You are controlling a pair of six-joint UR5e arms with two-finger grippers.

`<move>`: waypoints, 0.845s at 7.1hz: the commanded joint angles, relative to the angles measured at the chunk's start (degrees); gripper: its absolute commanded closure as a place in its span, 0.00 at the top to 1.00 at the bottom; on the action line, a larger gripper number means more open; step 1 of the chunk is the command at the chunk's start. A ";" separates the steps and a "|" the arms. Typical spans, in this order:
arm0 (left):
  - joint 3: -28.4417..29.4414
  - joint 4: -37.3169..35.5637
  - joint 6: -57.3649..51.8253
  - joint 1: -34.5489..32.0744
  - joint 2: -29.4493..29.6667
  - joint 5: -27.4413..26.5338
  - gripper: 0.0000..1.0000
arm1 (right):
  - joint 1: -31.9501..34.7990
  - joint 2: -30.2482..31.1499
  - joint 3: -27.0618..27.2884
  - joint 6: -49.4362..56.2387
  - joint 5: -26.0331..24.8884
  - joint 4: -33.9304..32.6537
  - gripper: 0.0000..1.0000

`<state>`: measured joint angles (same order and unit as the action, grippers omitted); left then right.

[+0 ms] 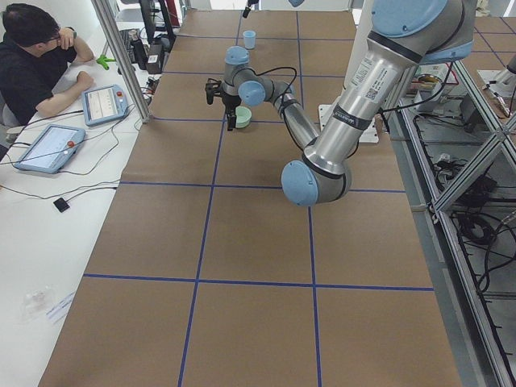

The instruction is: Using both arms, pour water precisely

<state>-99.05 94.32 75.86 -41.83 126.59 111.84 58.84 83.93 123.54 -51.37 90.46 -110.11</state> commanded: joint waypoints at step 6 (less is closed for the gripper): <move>21.97 16.25 5.44 7.72 8.50 -0.49 0.98 | 19.90 -6.33 -17.97 30.24 28.95 8.60 0.99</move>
<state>-77.61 110.40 81.28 -34.83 135.00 111.36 76.37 77.68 107.92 -25.23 115.56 -102.64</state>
